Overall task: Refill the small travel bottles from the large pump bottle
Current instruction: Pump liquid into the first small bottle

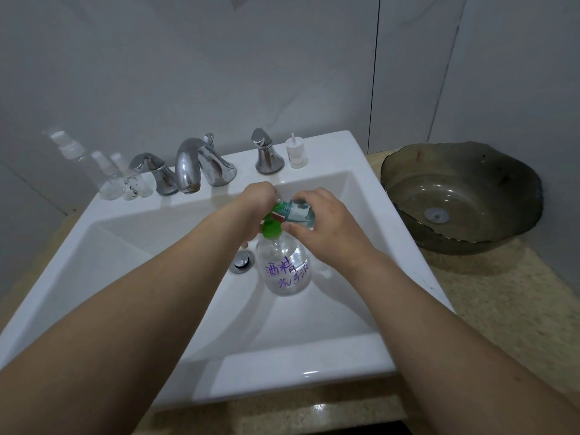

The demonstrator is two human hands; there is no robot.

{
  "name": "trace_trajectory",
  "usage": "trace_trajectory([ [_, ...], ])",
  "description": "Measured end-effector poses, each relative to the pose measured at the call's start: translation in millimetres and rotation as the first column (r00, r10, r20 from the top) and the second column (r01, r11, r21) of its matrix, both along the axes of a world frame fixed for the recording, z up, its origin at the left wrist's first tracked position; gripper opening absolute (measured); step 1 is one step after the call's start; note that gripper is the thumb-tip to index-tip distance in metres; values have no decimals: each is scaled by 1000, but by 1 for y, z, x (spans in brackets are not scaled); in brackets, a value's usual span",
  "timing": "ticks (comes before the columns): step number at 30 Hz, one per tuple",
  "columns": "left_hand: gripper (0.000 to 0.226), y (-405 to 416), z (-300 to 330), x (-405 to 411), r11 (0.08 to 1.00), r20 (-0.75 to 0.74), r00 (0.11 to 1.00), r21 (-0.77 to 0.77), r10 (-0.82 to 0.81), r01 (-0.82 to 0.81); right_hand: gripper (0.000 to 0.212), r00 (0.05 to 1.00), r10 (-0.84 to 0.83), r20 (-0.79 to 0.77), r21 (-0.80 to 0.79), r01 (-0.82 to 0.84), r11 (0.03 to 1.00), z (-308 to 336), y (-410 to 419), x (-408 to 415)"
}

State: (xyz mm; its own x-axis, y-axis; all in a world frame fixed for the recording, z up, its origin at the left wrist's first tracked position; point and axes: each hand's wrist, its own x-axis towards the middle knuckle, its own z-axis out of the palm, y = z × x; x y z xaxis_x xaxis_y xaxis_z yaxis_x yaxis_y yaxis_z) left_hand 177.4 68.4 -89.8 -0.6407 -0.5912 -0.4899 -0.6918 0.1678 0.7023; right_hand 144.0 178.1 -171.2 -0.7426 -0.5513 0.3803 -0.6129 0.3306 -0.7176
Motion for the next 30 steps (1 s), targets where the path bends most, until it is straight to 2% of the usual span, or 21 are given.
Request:
trace_trajectory([
  [12, 35, 1, -7, 0, 995, 28, 999, -91, -32, 34, 41, 1000, 15, 22, 34, -15, 999, -2, 2, 1],
  [18, 28, -4, -5, -1, 998, 2, 1000, 54, 19, -19, 41, 1000, 17, 7, -8, -17, 1000, -1, 1, 2],
  [20, 39, -6, -4, -2, 993, -9, 999, 116, 33, -32, 41, 1000, 7, -5, -29, -7, 1000, -1, 0, 1],
  [23, 47, -6, -3, -3, 992, 0, 1000, 119, 29, -28, 41, 1000, 1, -10, -24, -1, 1000, 0, 0, 1],
  [27, 30, -9, -7, -5, 999, -34, 999, 43, 7, -5, 40, 1000, -6, -6, -9, 6, 1000, 0, 0, 1],
  [30, 28, -11, -16, -9, 1000, -108, 994, 16, -1, 3, 39, 1000, -3, 2, 35, 3, 999, 0, 0, 1],
])
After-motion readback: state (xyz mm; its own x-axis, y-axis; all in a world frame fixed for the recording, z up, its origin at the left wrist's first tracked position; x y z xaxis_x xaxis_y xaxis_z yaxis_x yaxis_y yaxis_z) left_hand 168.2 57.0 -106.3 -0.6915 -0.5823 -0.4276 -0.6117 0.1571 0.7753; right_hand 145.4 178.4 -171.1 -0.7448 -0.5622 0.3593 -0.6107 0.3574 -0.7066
